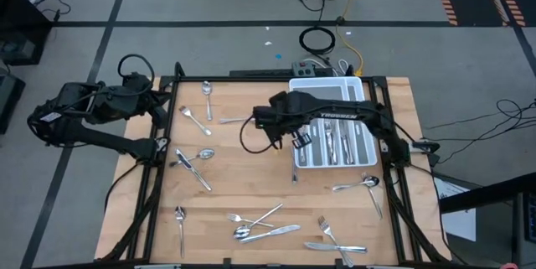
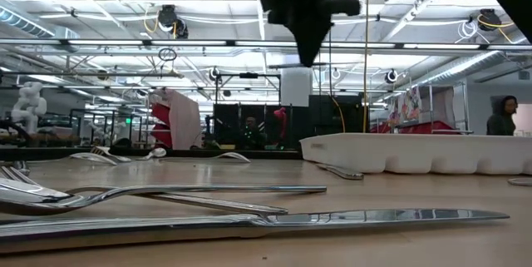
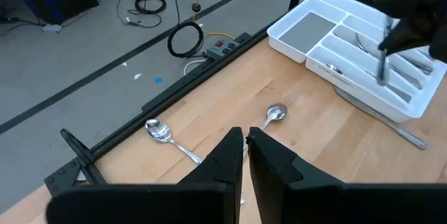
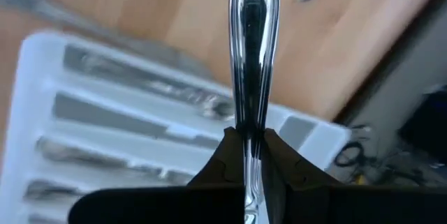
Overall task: Sort silverware
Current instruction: Put the silver knife into the white silverware tray
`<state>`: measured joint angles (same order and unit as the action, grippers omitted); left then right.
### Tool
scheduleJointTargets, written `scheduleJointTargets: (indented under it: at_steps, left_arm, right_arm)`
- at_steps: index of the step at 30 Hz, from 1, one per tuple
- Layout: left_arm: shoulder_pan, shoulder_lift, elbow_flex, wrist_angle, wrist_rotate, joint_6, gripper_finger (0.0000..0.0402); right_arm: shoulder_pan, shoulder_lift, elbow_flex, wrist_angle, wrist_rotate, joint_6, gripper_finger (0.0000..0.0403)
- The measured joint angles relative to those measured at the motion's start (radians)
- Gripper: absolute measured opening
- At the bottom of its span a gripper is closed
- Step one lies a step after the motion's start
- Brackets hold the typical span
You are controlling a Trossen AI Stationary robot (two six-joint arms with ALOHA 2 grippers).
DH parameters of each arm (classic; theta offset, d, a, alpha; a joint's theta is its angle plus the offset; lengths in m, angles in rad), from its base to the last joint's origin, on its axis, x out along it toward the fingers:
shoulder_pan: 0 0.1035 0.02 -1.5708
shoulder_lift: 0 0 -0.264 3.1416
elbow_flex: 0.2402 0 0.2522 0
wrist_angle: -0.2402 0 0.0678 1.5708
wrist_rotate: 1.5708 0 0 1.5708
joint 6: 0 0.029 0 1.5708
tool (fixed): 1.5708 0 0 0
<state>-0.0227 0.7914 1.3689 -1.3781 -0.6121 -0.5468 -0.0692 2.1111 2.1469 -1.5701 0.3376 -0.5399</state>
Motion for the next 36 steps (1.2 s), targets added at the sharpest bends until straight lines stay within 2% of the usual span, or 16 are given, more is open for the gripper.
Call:
scheduleJointTargets:
  at_steps: [4, 12, 17, 21, 26, 30, 36]
  left_arm:
    - [0.0, 0.0, 0.0, 0.0, -0.01, 0.012, 0.0032]
    - [0.0, 0.0, 0.0, 0.0, -0.07, 0.013, 0.0032]
    - [0.0, 0.0, 0.0, 0.0, -0.114, 0.011, 0.0032]
    - [0.0, 0.0, -0.001, 0.0, -0.134, 0.011, 0.0032]
    - [0.0, 0.0, -0.001, 0.003, -0.147, 0.003, 0.0032]
    - [0.0, 0.0, -0.001, 0.011, -0.149, 0.003, 0.0032]
    - [0.0, 0.0, -0.001, 0.011, -0.149, 0.002, 0.0032]
  right_arm:
    - [0.0, -0.076, -0.172, 0.001, -0.002, 0.002, 0.0]
    - [0.024, -0.34, -0.646, -0.001, 0.002, -0.087, 0.0]
    - [0.062, -0.502, -0.867, -0.003, 0.001, -0.291, 0.0]
    - [0.086, -0.591, -0.976, -0.003, 0.002, -0.407, 0.0]
    - [0.111, -0.621, -1.063, 0.001, 0.005, -0.534, 0.0]
    - [0.125, -0.621, -1.12, 0.112, 0.026, -0.654, 0.0]
    - [0.125, -0.598, -1.162, 0.25, 0.024, -0.704, 0.0]
